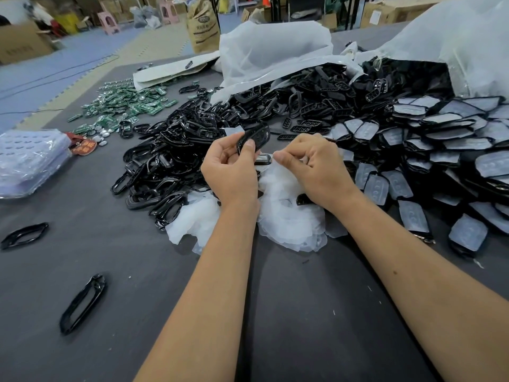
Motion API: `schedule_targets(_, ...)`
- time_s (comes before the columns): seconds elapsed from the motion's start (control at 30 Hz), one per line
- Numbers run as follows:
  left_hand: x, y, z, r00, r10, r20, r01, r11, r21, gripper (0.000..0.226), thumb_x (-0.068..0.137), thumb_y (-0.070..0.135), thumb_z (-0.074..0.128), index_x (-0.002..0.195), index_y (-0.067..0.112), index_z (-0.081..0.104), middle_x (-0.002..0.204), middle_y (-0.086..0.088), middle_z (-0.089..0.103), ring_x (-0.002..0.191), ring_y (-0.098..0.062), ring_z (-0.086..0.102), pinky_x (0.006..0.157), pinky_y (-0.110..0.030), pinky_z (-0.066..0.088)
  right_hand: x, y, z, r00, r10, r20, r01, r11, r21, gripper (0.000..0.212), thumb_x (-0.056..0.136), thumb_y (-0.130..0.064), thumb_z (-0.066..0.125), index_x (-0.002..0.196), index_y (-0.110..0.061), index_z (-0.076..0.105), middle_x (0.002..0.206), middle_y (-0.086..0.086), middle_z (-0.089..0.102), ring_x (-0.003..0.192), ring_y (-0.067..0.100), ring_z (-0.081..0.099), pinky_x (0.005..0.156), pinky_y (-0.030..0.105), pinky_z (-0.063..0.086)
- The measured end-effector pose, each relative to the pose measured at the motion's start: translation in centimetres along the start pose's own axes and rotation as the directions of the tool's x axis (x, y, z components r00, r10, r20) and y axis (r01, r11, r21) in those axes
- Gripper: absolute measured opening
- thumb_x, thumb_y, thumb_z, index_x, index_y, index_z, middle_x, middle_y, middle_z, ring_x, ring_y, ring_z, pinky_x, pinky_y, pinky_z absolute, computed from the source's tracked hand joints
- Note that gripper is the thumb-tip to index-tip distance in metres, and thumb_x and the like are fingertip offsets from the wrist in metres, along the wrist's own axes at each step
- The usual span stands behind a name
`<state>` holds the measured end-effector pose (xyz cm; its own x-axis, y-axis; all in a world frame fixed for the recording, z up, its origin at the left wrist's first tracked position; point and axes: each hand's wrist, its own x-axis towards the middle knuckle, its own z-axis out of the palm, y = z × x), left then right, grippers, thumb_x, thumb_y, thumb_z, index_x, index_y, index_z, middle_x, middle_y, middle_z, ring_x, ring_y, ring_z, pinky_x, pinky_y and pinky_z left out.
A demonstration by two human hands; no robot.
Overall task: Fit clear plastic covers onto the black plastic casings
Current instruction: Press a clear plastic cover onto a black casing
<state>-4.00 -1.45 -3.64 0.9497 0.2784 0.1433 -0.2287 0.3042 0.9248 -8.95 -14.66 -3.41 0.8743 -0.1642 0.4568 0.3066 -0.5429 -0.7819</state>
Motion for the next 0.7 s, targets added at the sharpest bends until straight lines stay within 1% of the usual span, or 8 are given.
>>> schedule_targets(0.13, 0.03, -0.04, -0.02, 1.000, 0.005, -0.014, -0.004, 1.000, 0.005, 0.020, 0.085, -0.005, 0.074, 0.090, 0.014, 0.074, 0.091, -0.020, 0.073, 0.077, -0.022, 0.068, 0.072, -0.028, 0.056, -0.06, -0.06, -0.20, 0.998, 0.032, -0.054, -0.027, 0.996, 0.080, 0.012, 0.095, -0.018, 0.076, 0.096, -0.008, 0.082, 0.087, 0.002, 0.077, 0.081, 0.018, 0.069, 0.075, 0.027, 0.054)
schedule_targets(0.2, 0.05, -0.06, -0.01, 1.000, 0.003, -0.014, -0.003, 1.000, 0.010, 0.020, 0.085, -0.005, 0.075, 0.090, 0.015, 0.074, 0.090, -0.019, 0.073, 0.077, -0.022, 0.068, 0.072, -0.028, 0.056, -0.08, -0.05, -0.30, 0.997, 0.041, -0.072, -0.032, 0.992, 0.122, 0.011, 0.097, -0.015, 0.073, 0.095, -0.007, 0.081, 0.084, 0.000, 0.078, 0.075, 0.013, 0.070, 0.072, 0.025, 0.054)
schedule_targets(0.3, 0.06, -0.08, 0.04, 1.000, 0.003, -0.017, -0.003, 1.000, 0.014, 0.021, 0.085, -0.005, 0.074, 0.090, 0.015, 0.074, 0.087, -0.015, 0.072, 0.073, -0.018, 0.068, 0.070, -0.025, 0.056, -0.06, -0.08, -0.21, 0.996, 0.053, -0.067, -0.043, 0.988, 0.148, 0.014, 0.101, -0.009, 0.066, 0.092, -0.003, 0.075, 0.077, 0.004, 0.076, 0.065, 0.018, 0.071, 0.067, 0.029, 0.057)
schedule_targets(0.37, 0.05, -0.07, 0.05, 1.000, 0.003, -0.019, -0.003, 1.000, 0.009, 0.020, 0.085, -0.005, 0.074, 0.090, 0.014, 0.074, 0.088, -0.018, 0.073, 0.073, -0.019, 0.069, 0.071, -0.027, 0.056, -0.04, -0.07, -0.14, 0.996, 0.057, -0.069, -0.045, 0.986, 0.158, 0.015, 0.103, -0.009, 0.062, 0.092, -0.002, 0.070, 0.074, 0.008, 0.071, 0.063, 0.018, 0.071, 0.064, 0.027, 0.057)
schedule_targets(0.43, 0.04, -0.05, 0.04, 1.000, 0.005, -0.018, -0.005, 1.000, 0.007, 0.019, 0.085, -0.005, 0.074, 0.090, 0.013, 0.074, 0.090, -0.020, 0.073, 0.074, -0.020, 0.069, 0.071, -0.029, 0.057, -0.04, 0.02, -0.06, 0.996, 0.043, -0.072, -0.032, 0.987, 0.155, 0.014, 0.102, -0.012, 0.064, 0.092, -0.004, 0.067, 0.072, 0.009, 0.070, 0.063, 0.018, 0.069, 0.062, 0.026, 0.055)
schedule_targets(0.5, 0.06, -0.06, 0.03, 1.000, 0.004, -0.017, -0.003, 1.000, 0.012, 0.019, 0.085, -0.005, 0.074, 0.091, 0.013, 0.074, 0.090, -0.020, 0.073, 0.074, -0.020, 0.068, 0.072, -0.029, 0.057, 0.00, 0.21, -0.11, 0.997, 0.039, -0.072, -0.026, 0.984, 0.174, 0.011, 0.098, -0.013, 0.071, 0.092, -0.004, 0.068, 0.073, 0.008, 0.072, 0.066, 0.022, 0.069, 0.065, 0.028, 0.056)
schedule_targets(0.57, 0.07, -0.07, 0.04, 1.000, -0.006, -0.009, 0.007, 1.000, 0.019, 0.018, 0.085, -0.006, 0.074, 0.092, 0.011, 0.074, 0.090, -0.020, 0.071, 0.076, -0.022, 0.067, 0.072, -0.028, 0.056, 0.12, 0.49, -0.21, 0.994, 0.075, -0.084, -0.050, 0.963, 0.266, 0.007, 0.095, -0.010, 0.074, 0.093, -0.003, 0.071, 0.077, 0.009, 0.076, 0.071, 0.022, 0.073, 0.070, 0.030, 0.059)
schedule_targets(0.7, 0.00, 0.07, 0.12, 0.998, -0.048, 0.037, 0.046, 0.998, 0.044, 0.018, 0.087, -0.008, 0.073, 0.094, 0.008, 0.073, 0.094, -0.024, 0.072, 0.081, -0.032, 0.071, 0.069, -0.025, 0.057, 0.33, 0.60, -0.56, 0.974, 0.169, -0.148, -0.092, 0.900, 0.425, 0.007, 0.096, -0.014, 0.075, 0.097, -0.010, 0.079, 0.090, 0.003, 0.080, 0.083, 0.012, 0.071, 0.077, 0.020, 0.055)
